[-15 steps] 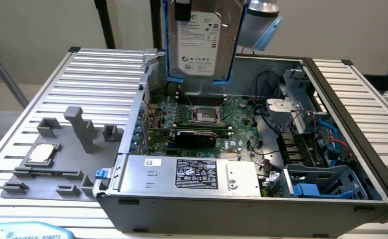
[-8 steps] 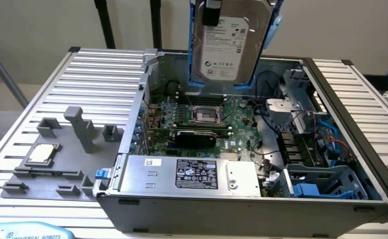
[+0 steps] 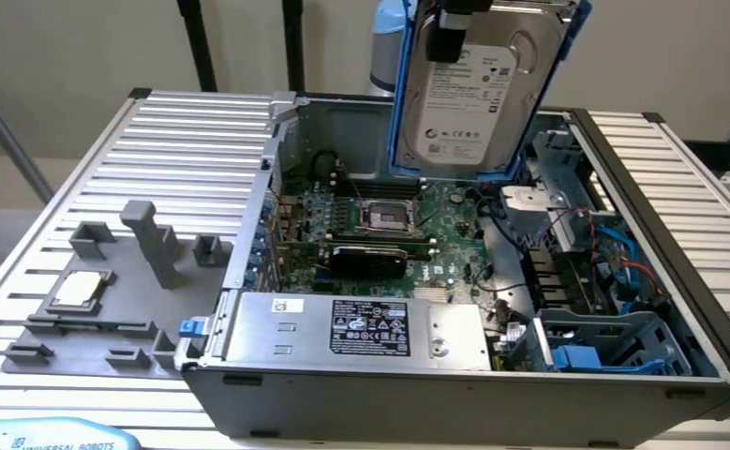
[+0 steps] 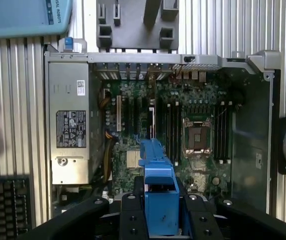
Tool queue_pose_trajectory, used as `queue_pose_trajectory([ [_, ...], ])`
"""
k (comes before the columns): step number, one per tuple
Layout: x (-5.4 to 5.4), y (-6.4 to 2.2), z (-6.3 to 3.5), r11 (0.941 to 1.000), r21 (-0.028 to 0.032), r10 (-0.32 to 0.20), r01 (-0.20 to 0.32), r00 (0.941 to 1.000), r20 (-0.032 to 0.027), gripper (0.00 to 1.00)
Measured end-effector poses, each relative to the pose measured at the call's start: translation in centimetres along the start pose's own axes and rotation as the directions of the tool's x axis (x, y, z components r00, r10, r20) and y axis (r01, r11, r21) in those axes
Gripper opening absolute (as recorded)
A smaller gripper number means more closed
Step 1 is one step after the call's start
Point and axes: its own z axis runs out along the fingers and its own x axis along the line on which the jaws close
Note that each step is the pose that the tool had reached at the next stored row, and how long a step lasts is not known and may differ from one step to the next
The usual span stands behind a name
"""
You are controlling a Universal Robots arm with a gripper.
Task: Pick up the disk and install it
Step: 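Pick up the disk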
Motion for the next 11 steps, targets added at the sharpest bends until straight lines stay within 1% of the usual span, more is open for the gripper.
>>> queue_pose_trajectory([
  [11,2.8,-3.57,-0.11,1.0000,-0.0001,0.000,0.000,1.0000,0.0000,0.33],
])
